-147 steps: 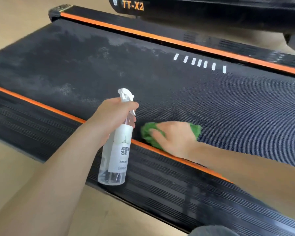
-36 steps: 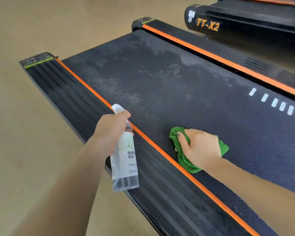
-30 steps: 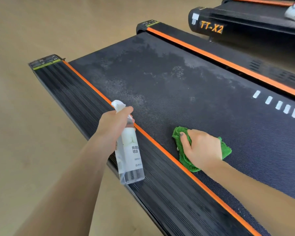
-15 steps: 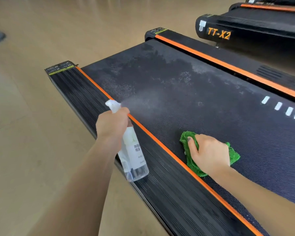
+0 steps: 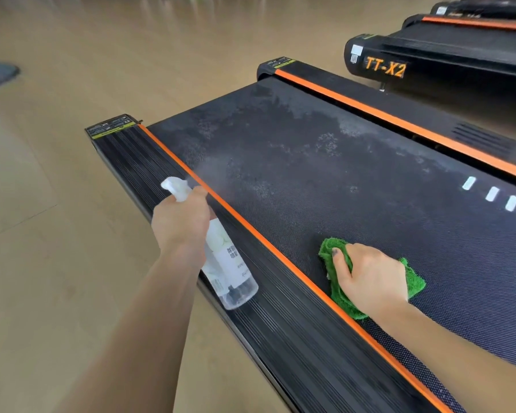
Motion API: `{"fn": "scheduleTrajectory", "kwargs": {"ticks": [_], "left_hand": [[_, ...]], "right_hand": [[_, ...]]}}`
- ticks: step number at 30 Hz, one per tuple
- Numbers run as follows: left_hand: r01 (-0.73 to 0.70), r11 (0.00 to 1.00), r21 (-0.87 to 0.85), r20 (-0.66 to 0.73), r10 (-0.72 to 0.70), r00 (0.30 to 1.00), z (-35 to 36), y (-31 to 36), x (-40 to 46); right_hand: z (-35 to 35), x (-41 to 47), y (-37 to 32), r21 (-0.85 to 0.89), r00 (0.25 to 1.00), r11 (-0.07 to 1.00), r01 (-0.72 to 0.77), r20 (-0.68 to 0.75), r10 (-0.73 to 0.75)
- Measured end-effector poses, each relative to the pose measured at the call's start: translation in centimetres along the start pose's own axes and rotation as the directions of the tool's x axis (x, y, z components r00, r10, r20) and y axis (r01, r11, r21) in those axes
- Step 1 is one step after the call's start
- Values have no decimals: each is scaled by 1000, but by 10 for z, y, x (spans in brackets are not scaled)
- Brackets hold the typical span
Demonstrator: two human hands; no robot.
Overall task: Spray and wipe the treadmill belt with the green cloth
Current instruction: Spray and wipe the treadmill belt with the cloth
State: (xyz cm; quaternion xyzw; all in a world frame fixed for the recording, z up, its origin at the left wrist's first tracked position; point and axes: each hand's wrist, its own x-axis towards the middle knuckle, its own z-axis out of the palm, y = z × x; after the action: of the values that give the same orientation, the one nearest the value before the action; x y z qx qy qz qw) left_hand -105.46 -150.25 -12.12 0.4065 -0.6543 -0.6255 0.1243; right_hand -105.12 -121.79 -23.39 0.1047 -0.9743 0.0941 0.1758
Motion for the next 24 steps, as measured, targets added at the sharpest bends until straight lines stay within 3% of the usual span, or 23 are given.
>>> {"fn": "scheduleTrajectory", "kwargs": {"ticks": [3, 8, 14, 24], "left_hand": [[-21, 1000, -6, -37, 21, 999, -2, 4, 4], [-11, 999, 34, 24, 10, 1000, 2, 4, -3], [-86, 990, 113, 279, 52, 959, 21, 4, -19], [-168, 984, 53, 361, 138, 922, 53, 3, -43]], "right_hand": [[1, 0, 0, -10, 1000, 1000, 0, 4, 0], [-1, 0, 0, -8, 1000, 1000, 4, -5, -4], [1, -1, 1, 7, 1000, 1000, -13, -14, 13], [3, -1, 1, 0, 1000, 1000, -27, 1, 27]]}}
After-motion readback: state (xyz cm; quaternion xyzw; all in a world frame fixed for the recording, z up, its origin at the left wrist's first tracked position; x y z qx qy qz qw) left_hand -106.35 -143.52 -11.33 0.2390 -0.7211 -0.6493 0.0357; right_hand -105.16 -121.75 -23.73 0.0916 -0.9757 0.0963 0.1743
